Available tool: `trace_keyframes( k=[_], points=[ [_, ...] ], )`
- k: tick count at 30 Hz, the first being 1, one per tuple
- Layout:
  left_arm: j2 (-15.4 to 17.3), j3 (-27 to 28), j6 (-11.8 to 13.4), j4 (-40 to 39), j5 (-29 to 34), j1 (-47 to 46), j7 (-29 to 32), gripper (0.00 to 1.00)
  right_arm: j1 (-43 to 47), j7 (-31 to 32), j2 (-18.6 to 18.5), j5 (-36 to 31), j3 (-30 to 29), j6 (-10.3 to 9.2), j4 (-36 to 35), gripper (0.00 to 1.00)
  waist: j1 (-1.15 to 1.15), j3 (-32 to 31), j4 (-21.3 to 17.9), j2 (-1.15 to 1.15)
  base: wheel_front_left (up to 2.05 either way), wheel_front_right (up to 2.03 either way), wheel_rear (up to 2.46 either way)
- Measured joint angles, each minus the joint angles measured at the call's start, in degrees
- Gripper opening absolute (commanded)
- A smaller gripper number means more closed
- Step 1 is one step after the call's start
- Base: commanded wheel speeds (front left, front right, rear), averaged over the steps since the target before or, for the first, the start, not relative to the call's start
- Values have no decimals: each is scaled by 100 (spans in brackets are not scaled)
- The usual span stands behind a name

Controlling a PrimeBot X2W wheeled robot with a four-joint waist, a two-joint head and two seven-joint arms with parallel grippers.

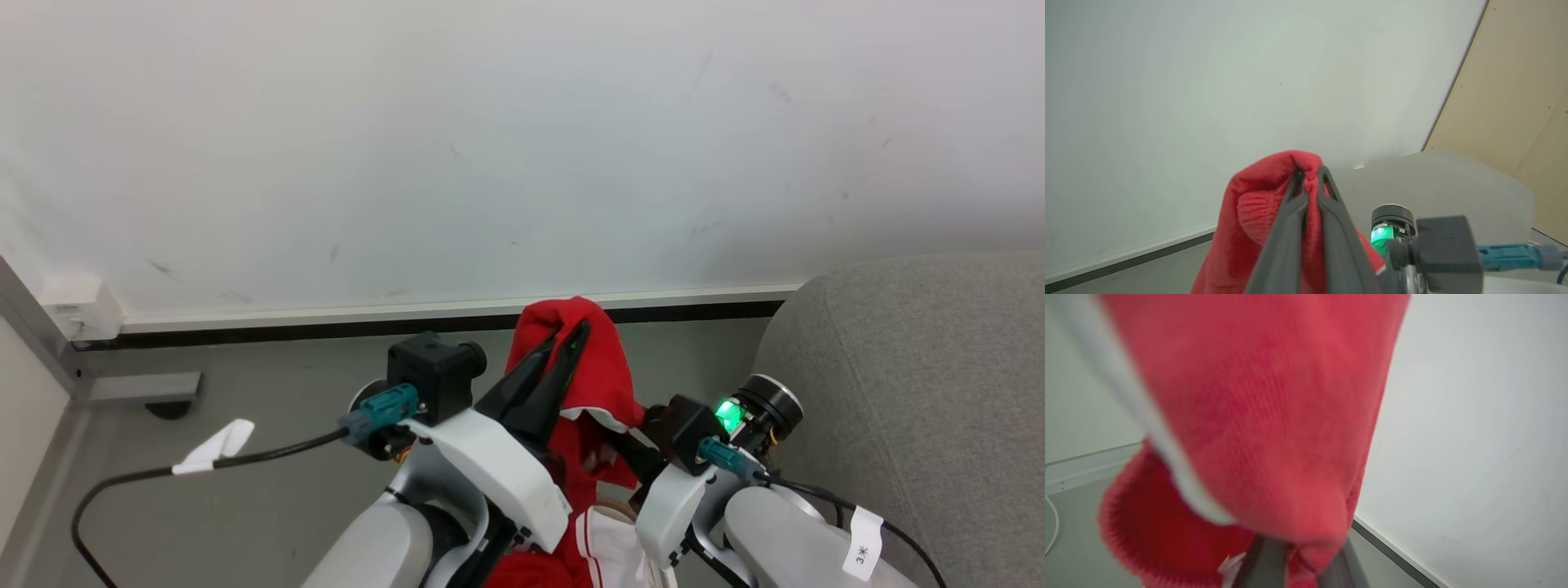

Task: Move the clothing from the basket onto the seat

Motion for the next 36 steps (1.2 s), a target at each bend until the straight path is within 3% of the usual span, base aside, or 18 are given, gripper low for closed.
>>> trace_keyframes(
  k=[1, 12, 27, 36],
  points=[
    [-4, -5, 4, 18, 0, 0, -5, 100, -57, -33, 14, 43, -4, 0, 62, 0, 0, -3, 10, 0, 0, 0, 0],
    [110, -1, 97, 105, 30, 44, -32, 100, -185, -151, 51, 160, -292, 0, 385, 0, 0, -12, -36, 0, 0, 0, 0],
    [174, -15, 158, 100, 26, 98, 1, 100, -159, -154, 2, 26, -679, 0, 185, 0, 0, -32, -145, 0, 0, 0, 0],
    [285, -2, 214, 51, 0, 245, -29, 100, -166, -155, -250, 16, -1032, 0, -98, 0, 0, 27, -541, 0, 0, 0, 0]
  ],
)
